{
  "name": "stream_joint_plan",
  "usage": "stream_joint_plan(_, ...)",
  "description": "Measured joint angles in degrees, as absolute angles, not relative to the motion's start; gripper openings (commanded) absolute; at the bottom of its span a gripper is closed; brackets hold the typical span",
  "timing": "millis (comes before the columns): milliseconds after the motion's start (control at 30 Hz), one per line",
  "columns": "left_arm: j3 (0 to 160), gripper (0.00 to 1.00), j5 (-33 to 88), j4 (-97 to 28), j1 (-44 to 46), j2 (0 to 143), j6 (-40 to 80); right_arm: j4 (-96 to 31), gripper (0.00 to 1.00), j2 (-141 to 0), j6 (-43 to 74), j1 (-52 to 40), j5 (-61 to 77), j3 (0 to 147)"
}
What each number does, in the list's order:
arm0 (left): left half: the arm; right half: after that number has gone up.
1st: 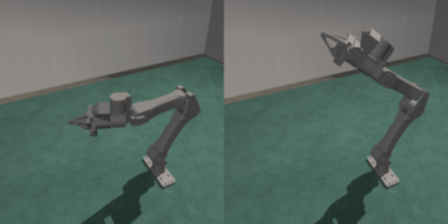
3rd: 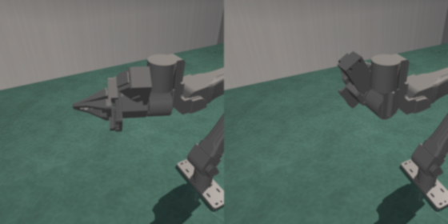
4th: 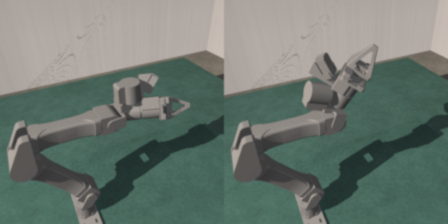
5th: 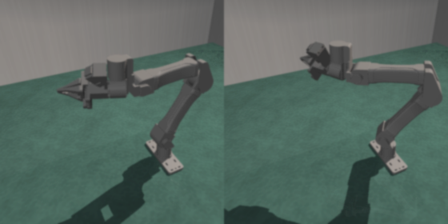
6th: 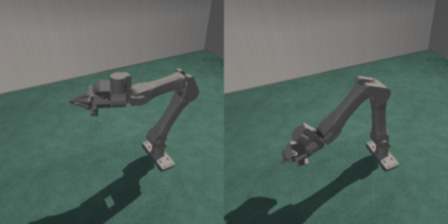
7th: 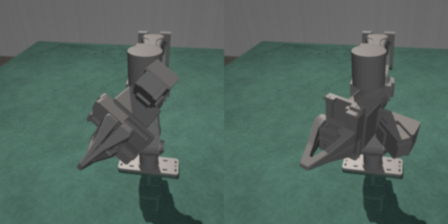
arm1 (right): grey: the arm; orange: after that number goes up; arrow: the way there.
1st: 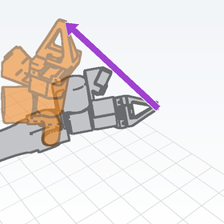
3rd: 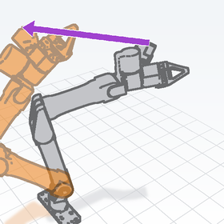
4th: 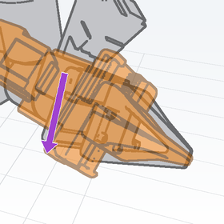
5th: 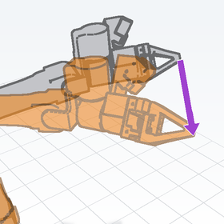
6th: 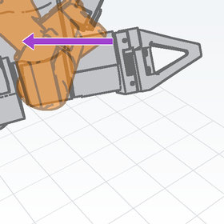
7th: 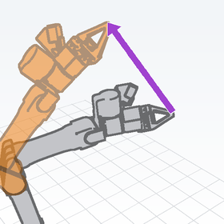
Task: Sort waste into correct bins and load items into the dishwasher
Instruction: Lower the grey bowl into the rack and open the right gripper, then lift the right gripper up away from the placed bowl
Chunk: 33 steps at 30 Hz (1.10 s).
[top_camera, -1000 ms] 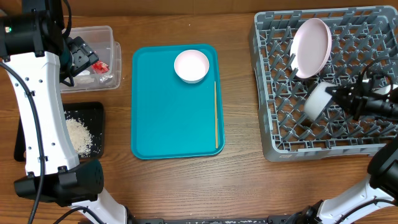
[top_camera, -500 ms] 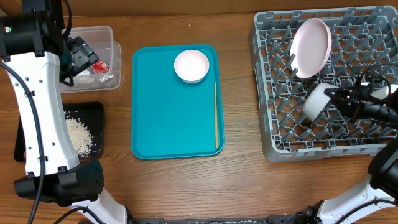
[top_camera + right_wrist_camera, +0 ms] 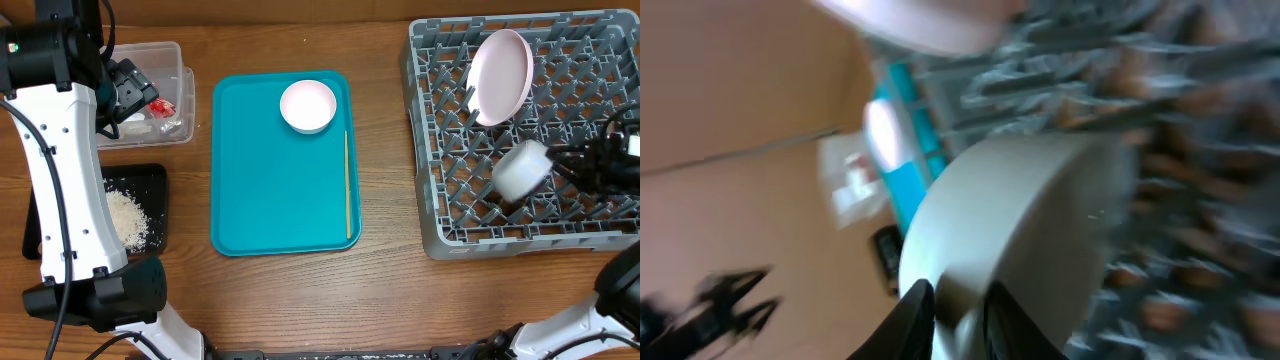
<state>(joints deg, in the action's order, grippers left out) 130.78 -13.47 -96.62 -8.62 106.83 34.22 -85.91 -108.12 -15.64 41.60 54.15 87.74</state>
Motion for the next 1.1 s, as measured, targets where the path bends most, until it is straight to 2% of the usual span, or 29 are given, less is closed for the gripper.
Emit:
stream_joint_plan(200, 130.8, 1.0, -13.5, -96.6, -8.6, 106.8, 34.2, -83.1, 0.2, -104.7, -4.4, 42.3, 41.9, 87.8)
stream_joint_plan(400, 130.8, 1.0, -13.5, -96.6, -8.6, 106.8, 34.2, -80.8, 0.24, -95.2, 4.6, 42.3, 30.7, 87.8)
stream_joint_plan(667, 130.8, 1.0, -13.5, -96.6, -8.6, 106.8, 34.2, -81.4, 0.26, -83.2, 7.9, 39.0, 25.9, 88.0)
stream_joint_plan(733, 130.8, 1.0, -13.5, -96.6, -8.6, 106.8, 34.2, -81.6, 0.23, -82.7, 8.1, 36.1, 25.2, 88.1)
stream_joint_plan(833, 130.8, 1.0, -13.5, -96.6, -8.6, 106.8, 34.2, -80.9, 0.04, -83.2, 9.0, 30.9, 22.3, 87.7)
stream_joint_plan(1100, 130.8, 1.0, -13.5, -96.6, -8.6, 106.8, 34.2, -74.4, 0.04, -87.3, 15.3, 20.9, 14.0, 79.0)
